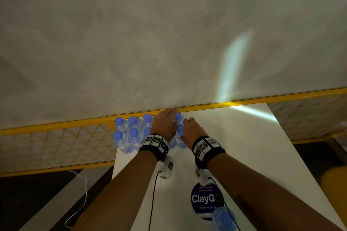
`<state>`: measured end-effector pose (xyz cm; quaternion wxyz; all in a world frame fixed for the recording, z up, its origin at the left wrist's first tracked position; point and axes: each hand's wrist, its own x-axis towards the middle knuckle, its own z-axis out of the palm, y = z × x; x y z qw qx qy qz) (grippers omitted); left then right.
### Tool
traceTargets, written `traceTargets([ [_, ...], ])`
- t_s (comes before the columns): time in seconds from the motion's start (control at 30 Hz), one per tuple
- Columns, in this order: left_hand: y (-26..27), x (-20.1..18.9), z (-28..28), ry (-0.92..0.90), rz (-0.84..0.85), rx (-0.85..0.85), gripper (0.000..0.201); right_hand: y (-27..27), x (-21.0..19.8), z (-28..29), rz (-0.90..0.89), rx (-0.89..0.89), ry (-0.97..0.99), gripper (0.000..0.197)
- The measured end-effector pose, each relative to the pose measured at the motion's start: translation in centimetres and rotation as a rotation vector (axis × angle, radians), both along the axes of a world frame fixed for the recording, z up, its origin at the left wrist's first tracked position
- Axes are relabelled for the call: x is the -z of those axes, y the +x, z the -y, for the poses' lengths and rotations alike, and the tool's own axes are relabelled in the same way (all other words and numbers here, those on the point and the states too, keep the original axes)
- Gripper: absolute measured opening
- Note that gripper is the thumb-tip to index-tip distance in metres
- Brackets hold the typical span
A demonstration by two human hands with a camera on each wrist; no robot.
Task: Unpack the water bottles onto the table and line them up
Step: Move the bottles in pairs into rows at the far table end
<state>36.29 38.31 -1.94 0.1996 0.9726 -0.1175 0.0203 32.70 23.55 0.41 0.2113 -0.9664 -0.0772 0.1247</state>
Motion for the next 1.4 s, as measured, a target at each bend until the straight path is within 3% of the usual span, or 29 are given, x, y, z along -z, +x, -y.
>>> traceTargets([
  [0.1, -3.9, -0.2, 0.6, -0.104, 0.186, 0.08, 0.037, -3.7, -1.1, 2.0, 0.047, -0.065, 0.046, 0.039],
  [0.17, -7.9, -0.8, 2.0, -0.221, 0.158, 0.184, 0.033, -7.6, -1.9, 3.9, 0.014, -0.092, 0.088, 0.041],
  [0.4, -20.1, -1.5, 6.9, -0.296, -0.299, 0.432, 0.031, -19.9, -4.5, 9.1, -0.185, -0.159, -0.104, 0.024],
  [0.63, -25.0, -0.8, 9.5, -0.153, -0.34, 0.578, 0.029, -30.0, -4.9, 12.2, -0.23, -0.07, -0.058, 0.031],
  [0.83, -24.8, -1.0, 11.3, 0.043, -0.373, 0.572, 0.032, -32.1, -1.7, 11.6, -0.153, -0.068, -0.111, 0.023],
  [1.0, -22.9, -1.3, 10.9, 0.047, -0.391, 0.478, 0.026, -31.9, -1.4, 11.3, -0.143, -0.075, -0.111, 0.017],
  [1.17, -16.0, -3.4, 10.1, -0.046, -0.277, 0.387, 0.027, -31.6, -1.4, 11.7, -0.194, -0.078, -0.053, 0.004],
  [1.4, -4.4, -4.4, 9.7, 0.103, -0.106, 0.255, 0.021, -30.4, -1.6, 11.5, -0.314, -0.088, -0.035, 0.019],
])
